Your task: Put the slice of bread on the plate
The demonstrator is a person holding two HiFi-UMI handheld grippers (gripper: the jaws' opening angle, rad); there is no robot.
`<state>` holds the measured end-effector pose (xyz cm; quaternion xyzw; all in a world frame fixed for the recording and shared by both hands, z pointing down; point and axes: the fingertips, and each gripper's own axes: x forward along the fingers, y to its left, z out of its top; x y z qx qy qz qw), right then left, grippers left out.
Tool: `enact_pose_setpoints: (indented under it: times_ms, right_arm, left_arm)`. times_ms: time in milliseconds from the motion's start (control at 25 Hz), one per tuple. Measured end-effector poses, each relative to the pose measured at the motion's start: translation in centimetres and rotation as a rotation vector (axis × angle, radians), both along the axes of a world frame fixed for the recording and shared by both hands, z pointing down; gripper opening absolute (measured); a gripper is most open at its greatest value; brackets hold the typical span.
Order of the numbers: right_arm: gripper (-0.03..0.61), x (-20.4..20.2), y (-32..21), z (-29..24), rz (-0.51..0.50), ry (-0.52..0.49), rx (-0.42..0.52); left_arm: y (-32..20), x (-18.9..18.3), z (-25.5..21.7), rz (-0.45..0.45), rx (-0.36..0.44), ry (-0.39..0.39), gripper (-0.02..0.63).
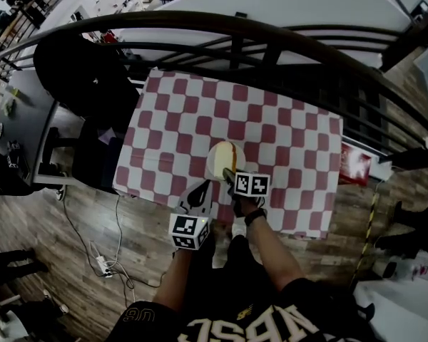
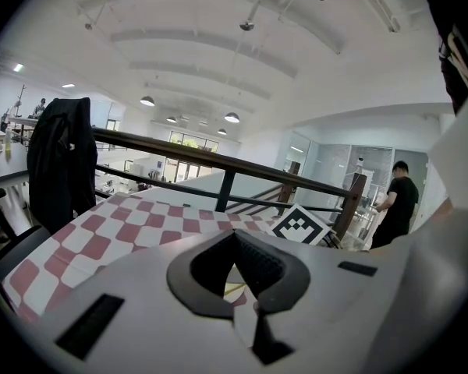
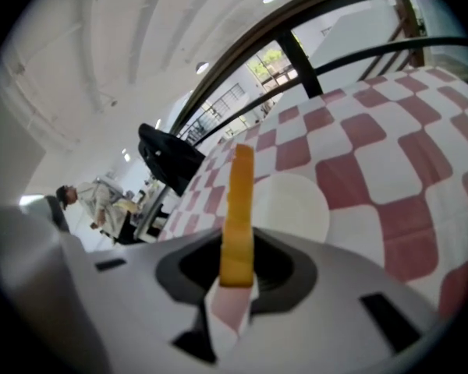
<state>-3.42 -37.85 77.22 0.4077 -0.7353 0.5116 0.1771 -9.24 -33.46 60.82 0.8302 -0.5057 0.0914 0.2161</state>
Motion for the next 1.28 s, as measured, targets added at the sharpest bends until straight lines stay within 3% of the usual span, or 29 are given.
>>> enact_pose_setpoints:
  times_ms: [280, 560, 720, 880, 1000, 1280]
  right_arm:
    - [0.097, 0.9, -0.2, 1.2, 0.049, -0.009, -0.052]
    - [0.12, 1.6, -0.2, 2.1, 0.036, 0.061, -0.075]
    - [0.222, 3.2, 0.2, 3.5, 0.052, 0.134, -0.153]
    - [0.283, 4.8, 0.6, 4.2, 0.075, 0.184, -0.177]
    - [0.344, 5.8, 1.2, 4.1, 0.051, 0.226, -0.163]
    - [0.344, 7.5, 2.0, -0.2, 0.086, 0.189, -0.006]
  left_arm:
    - [0.6, 0.5, 0.4, 0.007, -0.017, 0.013, 0.018]
    - [0.7, 1.1, -0.3, 0.036, -0.001, 0.017, 0.018]
    - [1.1, 1.0, -0.2, 0.037, -0.011, 0.024, 0.018]
    - [1.8, 0.7, 0.2, 0.042, -0.031, 0.032, 0.018]
    - [2.2, 0.5, 0.2, 0.04, -0.038, 0.043, 0.018]
    - [2.3, 0.3, -1.0, 0.034, -0.011, 0.06, 0.018]
